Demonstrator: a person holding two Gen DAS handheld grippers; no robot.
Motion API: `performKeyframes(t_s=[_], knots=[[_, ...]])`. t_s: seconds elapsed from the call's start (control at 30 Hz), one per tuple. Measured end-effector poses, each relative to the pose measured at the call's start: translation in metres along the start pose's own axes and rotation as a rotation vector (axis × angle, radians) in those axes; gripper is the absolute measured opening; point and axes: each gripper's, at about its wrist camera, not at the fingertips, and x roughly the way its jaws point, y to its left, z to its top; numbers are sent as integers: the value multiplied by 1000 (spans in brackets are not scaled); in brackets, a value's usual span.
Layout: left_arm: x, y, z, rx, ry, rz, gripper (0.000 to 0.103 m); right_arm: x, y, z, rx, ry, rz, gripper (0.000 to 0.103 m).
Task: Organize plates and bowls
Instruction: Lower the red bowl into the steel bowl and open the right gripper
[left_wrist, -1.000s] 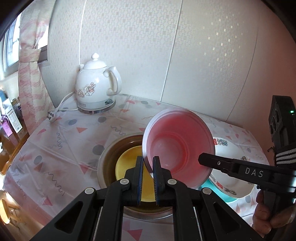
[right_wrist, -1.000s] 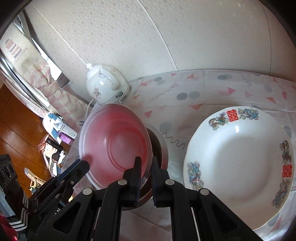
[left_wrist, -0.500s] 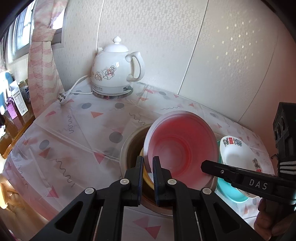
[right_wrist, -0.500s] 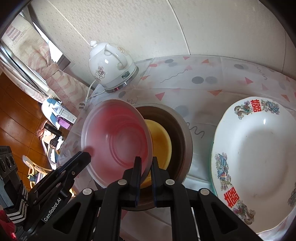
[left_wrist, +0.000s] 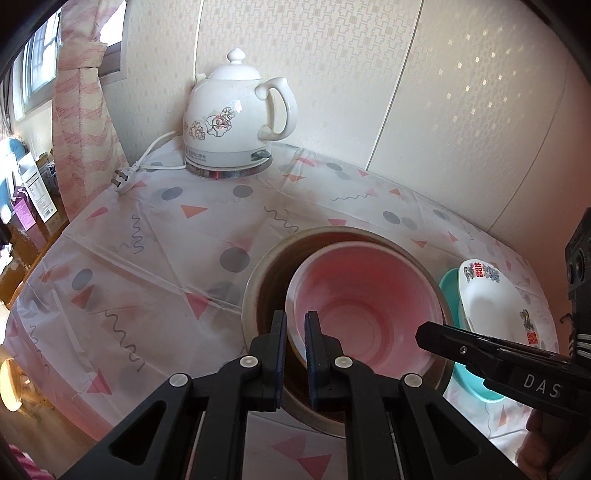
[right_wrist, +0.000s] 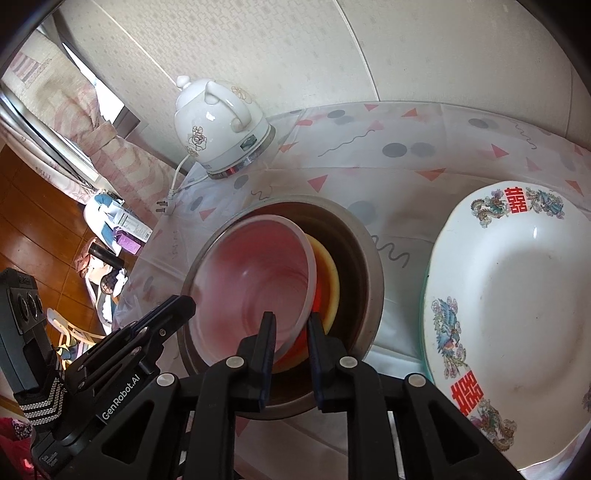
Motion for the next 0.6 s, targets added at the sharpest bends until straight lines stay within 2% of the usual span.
performKeyframes(t_s=[0.23,0.5,0.6], knots=[[9,-6,-1,29,9,29,10,7,-1,-1,-34,-2,-60,15],[11,-5,-3,36,9,45,10,7,-2,0,-32,-8,-42,14],[10,-6,-3,37,7,50,10,7,-5,-1,-22,-8,-40,19]])
